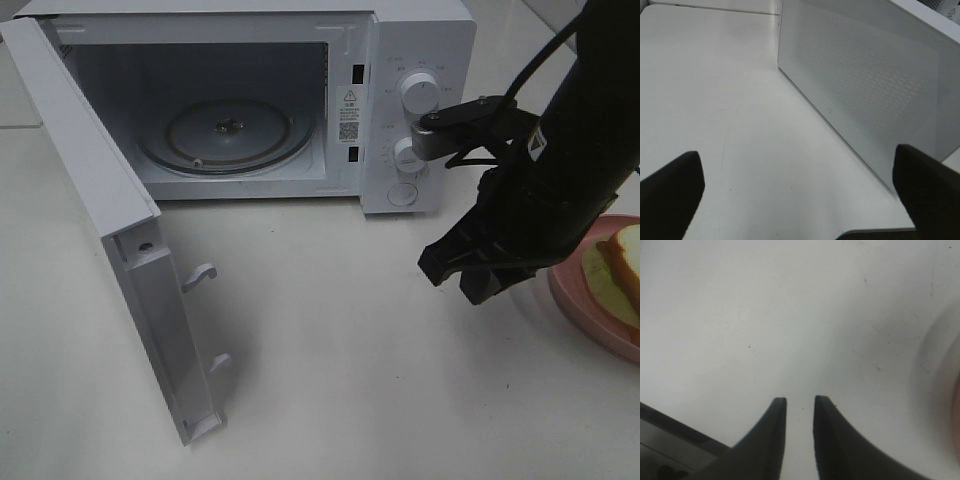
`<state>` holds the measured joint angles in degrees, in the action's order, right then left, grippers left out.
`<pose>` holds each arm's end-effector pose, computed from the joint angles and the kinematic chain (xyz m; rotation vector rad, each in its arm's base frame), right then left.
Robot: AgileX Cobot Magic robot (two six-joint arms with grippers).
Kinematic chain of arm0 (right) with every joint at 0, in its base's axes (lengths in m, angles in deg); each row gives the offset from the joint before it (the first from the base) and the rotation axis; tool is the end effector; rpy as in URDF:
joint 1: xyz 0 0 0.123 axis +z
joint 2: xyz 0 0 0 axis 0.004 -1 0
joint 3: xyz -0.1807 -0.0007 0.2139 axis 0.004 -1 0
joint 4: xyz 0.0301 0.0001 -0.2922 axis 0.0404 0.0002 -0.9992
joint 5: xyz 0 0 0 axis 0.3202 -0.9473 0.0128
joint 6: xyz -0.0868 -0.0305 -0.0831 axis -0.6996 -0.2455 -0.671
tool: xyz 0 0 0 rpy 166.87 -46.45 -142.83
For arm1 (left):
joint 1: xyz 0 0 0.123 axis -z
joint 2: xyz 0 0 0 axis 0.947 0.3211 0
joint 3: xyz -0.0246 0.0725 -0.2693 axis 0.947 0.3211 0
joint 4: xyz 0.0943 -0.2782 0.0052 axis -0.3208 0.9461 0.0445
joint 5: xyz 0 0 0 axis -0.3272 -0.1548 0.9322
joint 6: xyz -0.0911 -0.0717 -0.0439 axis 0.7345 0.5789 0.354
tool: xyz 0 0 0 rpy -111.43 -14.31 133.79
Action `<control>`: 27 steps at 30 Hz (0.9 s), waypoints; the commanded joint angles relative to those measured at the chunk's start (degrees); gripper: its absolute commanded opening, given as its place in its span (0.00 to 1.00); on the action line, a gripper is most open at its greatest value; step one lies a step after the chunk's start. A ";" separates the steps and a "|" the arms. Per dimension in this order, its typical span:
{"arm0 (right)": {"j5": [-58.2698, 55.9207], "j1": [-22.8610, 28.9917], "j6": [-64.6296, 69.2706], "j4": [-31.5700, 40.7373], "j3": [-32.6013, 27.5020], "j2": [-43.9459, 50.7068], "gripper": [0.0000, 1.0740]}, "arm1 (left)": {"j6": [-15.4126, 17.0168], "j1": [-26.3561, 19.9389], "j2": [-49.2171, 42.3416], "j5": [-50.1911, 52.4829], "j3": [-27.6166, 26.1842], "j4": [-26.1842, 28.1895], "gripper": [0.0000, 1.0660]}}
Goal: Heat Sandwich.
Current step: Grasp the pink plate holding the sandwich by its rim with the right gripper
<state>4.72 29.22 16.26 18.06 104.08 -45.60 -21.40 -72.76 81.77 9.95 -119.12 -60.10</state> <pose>0.2826 0.1588 0.1551 -0.6624 2.8020 0.1019 0.0638 -0.0150 0.2890 0.0080 2.0203 -0.1513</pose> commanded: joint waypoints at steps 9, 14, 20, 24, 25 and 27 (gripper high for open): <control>-1.15 -6.82 -1.55 -2.01 0.52 0.17 0.92 | 0.11 0.11 -0.40 -0.06 0.11 0.11 0.91; -1.15 -11.52 -1.89 -3.90 0.52 0.17 0.91 | 0.11 0.11 -0.40 -0.06 0.11 0.11 0.91; -0.17 -16.33 -1.03 -4.76 0.52 0.11 0.90 | 0.11 0.11 -0.40 -0.06 0.11 0.11 0.91; 1.20 -18.74 -1.03 -4.76 0.52 -0.52 0.90 | 0.11 0.11 -0.40 -0.06 0.11 0.11 0.91; 1.20 -18.74 -1.03 -4.76 0.52 -0.52 0.90 | 0.11 0.11 -0.40 -0.06 0.11 0.11 0.91; 2.12 -19.54 -1.03 -4.76 0.52 -1.89 0.89 | 0.11 0.11 -0.40 -0.06 0.11 0.11 0.91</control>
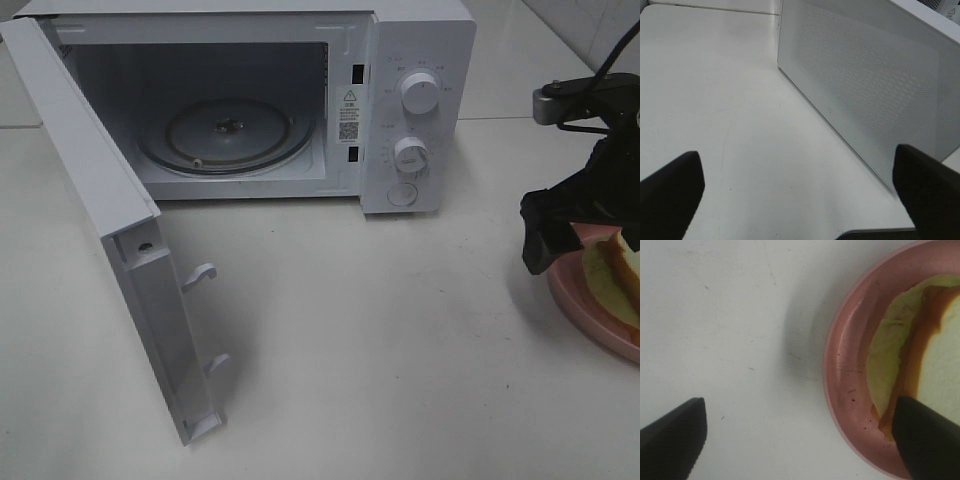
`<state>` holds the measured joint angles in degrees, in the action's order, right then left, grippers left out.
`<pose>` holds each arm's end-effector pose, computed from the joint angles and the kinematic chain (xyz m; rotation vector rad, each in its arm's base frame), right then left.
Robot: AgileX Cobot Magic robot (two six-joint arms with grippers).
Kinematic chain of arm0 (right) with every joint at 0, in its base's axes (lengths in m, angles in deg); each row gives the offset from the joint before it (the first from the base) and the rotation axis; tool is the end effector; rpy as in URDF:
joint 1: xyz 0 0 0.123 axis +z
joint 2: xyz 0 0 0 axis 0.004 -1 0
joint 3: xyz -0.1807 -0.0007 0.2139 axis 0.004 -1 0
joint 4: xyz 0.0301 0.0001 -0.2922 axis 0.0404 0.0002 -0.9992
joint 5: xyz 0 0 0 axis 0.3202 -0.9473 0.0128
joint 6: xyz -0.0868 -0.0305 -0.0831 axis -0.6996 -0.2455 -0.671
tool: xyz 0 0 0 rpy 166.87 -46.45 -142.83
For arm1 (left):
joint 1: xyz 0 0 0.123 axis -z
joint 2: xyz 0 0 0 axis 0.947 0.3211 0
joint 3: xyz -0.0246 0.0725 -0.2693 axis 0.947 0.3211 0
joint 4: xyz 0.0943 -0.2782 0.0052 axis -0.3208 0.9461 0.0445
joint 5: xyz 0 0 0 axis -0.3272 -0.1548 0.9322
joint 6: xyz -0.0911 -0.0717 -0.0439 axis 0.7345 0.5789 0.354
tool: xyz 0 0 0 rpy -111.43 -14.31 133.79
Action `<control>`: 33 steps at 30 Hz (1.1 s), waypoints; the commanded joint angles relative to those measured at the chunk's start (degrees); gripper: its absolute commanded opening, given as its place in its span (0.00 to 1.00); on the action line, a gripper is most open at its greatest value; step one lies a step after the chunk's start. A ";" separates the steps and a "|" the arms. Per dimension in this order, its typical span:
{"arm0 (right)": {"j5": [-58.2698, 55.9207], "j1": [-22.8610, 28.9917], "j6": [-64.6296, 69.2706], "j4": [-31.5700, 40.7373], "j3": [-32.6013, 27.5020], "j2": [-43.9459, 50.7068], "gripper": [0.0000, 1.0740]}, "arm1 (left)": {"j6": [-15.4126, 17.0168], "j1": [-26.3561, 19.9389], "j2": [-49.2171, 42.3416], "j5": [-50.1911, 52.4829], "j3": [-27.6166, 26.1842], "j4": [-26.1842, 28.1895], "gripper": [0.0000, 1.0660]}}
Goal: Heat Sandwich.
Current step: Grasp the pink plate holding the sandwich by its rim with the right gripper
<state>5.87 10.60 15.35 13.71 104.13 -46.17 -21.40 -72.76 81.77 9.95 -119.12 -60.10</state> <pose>0.3228 0.0544 0.1531 -0.2882 2.8403 -0.0480 0.0638 -0.0150 0.2890 0.0080 2.0203 -0.1513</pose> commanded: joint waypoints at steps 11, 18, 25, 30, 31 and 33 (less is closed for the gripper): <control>5.33 -1.43 -0.11 -0.29 0.40 -8.94 0.88 | 0.11 0.11 -0.40 -0.06 0.11 0.11 0.91; 8.65 -1.43 0.63 -1.09 0.40 -12.83 0.87 | 0.11 0.11 -0.40 -0.06 0.11 0.11 0.91; 10.26 -1.43 3.50 -4.87 0.40 -17.02 0.85 | 0.11 0.11 -0.40 -0.06 0.11 0.11 0.91; 10.49 -1.43 3.50 -5.16 0.40 -18.39 0.85 | 0.11 0.11 -0.40 -0.06 0.11 0.11 0.91; 10.54 -1.43 3.50 -5.16 0.40 -19.19 0.84 | 0.11 0.11 -0.40 -0.06 0.11 0.11 0.91; 10.60 -1.43 3.44 -5.16 0.34 -19.71 0.83 | 0.11 0.11 -0.40 -0.06 0.11 0.11 0.91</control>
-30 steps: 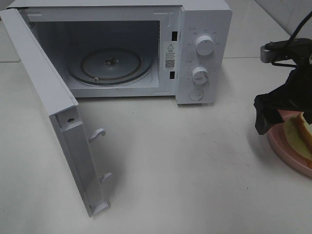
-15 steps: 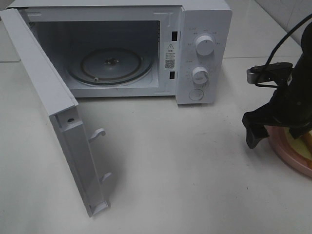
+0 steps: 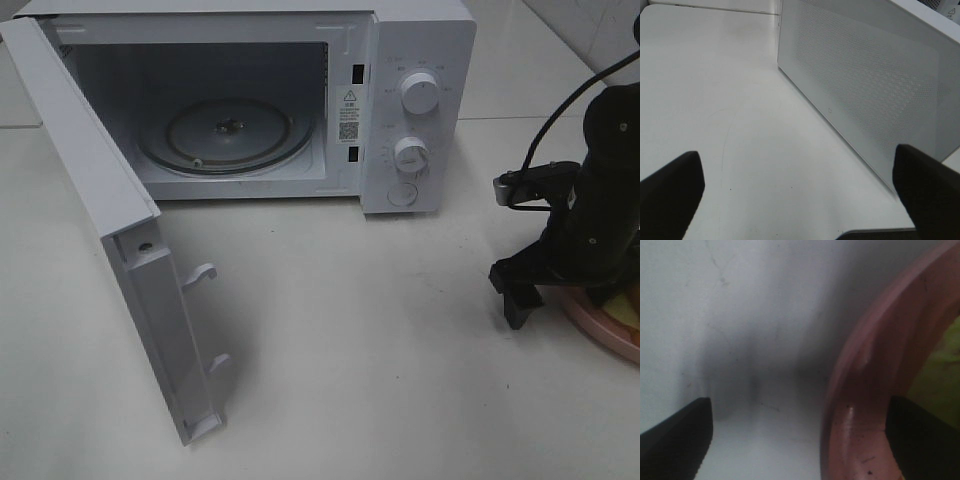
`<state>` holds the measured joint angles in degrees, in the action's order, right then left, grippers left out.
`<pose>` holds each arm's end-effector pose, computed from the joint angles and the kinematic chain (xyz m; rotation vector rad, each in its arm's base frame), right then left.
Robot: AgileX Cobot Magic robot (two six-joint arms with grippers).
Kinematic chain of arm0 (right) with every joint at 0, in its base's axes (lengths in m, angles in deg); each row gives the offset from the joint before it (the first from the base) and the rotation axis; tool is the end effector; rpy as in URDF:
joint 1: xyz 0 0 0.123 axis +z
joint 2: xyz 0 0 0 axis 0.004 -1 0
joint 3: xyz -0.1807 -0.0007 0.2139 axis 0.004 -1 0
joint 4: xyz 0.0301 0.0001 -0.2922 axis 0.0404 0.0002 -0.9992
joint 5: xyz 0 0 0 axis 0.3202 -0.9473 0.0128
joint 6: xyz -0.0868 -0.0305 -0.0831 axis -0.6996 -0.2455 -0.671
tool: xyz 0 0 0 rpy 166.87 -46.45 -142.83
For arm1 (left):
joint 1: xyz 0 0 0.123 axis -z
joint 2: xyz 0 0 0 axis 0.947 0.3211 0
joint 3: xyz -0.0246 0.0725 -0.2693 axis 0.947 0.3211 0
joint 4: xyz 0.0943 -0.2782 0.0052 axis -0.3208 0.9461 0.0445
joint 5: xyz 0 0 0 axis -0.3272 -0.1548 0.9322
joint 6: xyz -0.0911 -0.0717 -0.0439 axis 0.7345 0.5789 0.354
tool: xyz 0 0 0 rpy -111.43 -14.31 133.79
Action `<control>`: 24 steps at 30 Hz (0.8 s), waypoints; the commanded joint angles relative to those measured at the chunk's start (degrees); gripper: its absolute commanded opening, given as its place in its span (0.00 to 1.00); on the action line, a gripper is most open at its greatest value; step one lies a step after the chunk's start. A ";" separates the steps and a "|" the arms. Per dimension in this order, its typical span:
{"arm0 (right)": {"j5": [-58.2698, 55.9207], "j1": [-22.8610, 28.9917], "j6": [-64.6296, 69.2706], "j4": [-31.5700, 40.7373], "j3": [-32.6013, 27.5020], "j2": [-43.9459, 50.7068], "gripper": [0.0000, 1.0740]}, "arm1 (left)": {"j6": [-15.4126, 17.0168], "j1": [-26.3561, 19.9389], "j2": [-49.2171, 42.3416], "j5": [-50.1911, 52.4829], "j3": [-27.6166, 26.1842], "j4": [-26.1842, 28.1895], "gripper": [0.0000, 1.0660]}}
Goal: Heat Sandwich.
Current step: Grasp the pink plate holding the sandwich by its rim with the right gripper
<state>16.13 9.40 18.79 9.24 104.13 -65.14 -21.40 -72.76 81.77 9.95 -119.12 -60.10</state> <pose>0.3389 0.0462 0.0463 -0.2961 2.9841 -0.1205 0.0638 -0.0150 0.2890 0.0080 2.0203 -0.1513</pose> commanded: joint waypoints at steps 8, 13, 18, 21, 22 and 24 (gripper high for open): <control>-0.06 -0.23 0.74 -2.35 0.34 -0.97 0.63 | 0.11 0.11 -0.40 -0.06 0.11 0.11 0.91; -0.52 -0.23 5.33 -6.53 0.34 -0.97 0.31 | 0.11 0.11 -0.40 -0.06 0.11 0.11 0.91; -0.69 -0.23 7.33 -8.02 0.34 -0.97 0.00 | 0.11 0.11 -0.40 -0.06 0.11 0.11 0.91; -0.74 -0.23 7.10 -8.02 0.34 -0.97 0.00 | 0.11 0.11 -0.40 -0.06 0.11 0.11 0.91; -0.74 -0.23 7.16 -8.02 0.34 -0.97 0.00 | 0.11 0.11 -0.40 -0.06 0.11 0.11 0.91; -0.74 -0.23 7.10 -8.02 0.34 -0.97 0.00 | 0.11 0.11 -0.40 -0.06 0.11 0.11 0.91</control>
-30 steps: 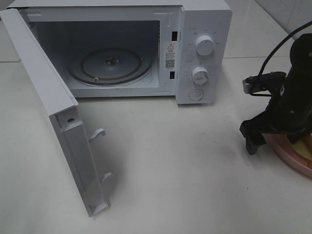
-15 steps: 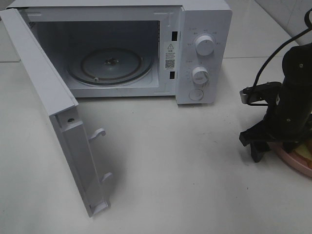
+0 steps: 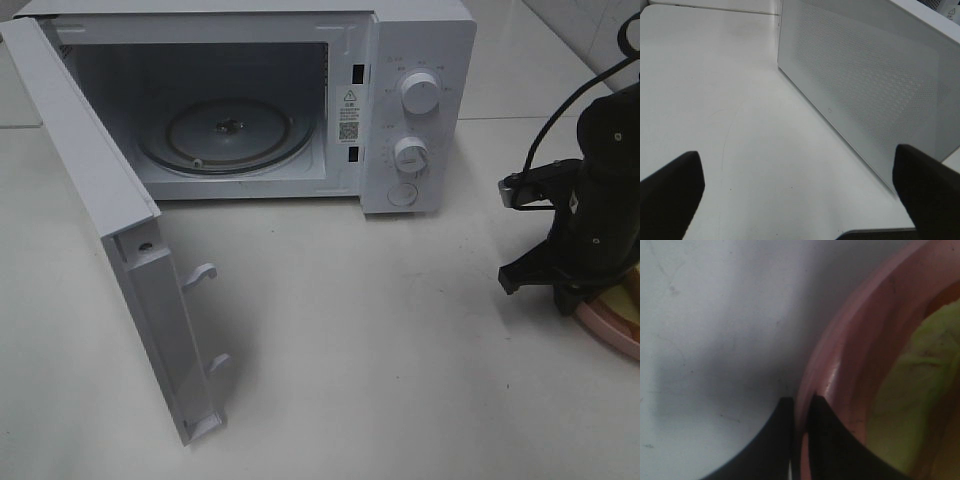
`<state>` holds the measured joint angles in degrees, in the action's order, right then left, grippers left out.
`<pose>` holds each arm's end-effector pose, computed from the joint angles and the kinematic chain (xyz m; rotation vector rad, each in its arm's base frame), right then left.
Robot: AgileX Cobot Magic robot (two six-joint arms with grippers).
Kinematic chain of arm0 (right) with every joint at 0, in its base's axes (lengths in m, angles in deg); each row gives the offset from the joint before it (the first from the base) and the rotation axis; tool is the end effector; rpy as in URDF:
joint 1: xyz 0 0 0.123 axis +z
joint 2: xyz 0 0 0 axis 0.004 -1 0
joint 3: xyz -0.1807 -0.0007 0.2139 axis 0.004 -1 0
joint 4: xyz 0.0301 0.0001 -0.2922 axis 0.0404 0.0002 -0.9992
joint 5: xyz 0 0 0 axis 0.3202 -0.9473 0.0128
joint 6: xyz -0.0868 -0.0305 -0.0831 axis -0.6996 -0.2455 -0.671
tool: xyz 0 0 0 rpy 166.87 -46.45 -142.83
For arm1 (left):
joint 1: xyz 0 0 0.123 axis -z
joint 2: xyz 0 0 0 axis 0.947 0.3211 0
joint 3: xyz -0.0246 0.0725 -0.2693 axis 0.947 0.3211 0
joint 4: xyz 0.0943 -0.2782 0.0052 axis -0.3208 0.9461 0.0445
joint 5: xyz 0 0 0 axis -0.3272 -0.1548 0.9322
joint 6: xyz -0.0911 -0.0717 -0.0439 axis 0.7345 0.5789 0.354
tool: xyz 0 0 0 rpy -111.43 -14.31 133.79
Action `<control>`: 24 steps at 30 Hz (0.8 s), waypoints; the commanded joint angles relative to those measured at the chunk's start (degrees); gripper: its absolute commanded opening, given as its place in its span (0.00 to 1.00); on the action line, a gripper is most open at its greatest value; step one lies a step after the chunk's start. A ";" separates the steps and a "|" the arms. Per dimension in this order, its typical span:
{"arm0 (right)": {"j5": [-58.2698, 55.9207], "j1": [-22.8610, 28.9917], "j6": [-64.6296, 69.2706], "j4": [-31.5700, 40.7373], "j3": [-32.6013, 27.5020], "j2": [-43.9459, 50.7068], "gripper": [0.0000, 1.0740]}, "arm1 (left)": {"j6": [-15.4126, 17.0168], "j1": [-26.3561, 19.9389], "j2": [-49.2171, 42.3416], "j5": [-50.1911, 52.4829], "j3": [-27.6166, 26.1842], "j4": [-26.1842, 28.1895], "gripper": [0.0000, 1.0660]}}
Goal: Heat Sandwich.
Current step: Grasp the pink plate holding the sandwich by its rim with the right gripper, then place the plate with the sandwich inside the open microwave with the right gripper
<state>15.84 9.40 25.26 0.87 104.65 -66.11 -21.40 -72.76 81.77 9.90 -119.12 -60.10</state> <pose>0.3434 0.0368 0.0440 -0.3003 2.9689 -0.2420 0.0638 -0.0150 0.2889 0.0081 2.0212 -0.1513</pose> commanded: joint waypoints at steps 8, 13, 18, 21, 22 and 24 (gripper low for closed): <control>-2.75 0.34 1.38 0.06 -0.17 0.06 0.00 | 0.11 0.11 -0.40 0.00 0.11 0.11 0.91; -3.84 3.38 5.33 -3.55 -0.17 0.06 0.00 | 0.11 0.11 -0.40 0.00 0.11 0.11 0.91; -5.61 4.81 7.73 -6.25 -0.17 0.11 0.00 | 0.11 0.11 -0.40 0.00 0.11 0.11 0.91; -7.39 5.96 8.59 -7.62 -0.17 0.92 0.00 | 0.11 0.11 -0.40 0.00 0.11 0.11 0.91; -7.51 5.96 8.59 -7.68 -0.17 1.32 0.00 | 0.11 0.11 -0.40 0.00 0.11 0.11 0.91; -8.02 5.96 8.59 -7.62 -0.17 1.89 0.00 | 0.11 0.11 -0.40 0.00 0.11 0.11 0.91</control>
<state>9.08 15.18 32.94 -6.52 104.65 -65.02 -21.40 -72.76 81.77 9.90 -119.12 -60.10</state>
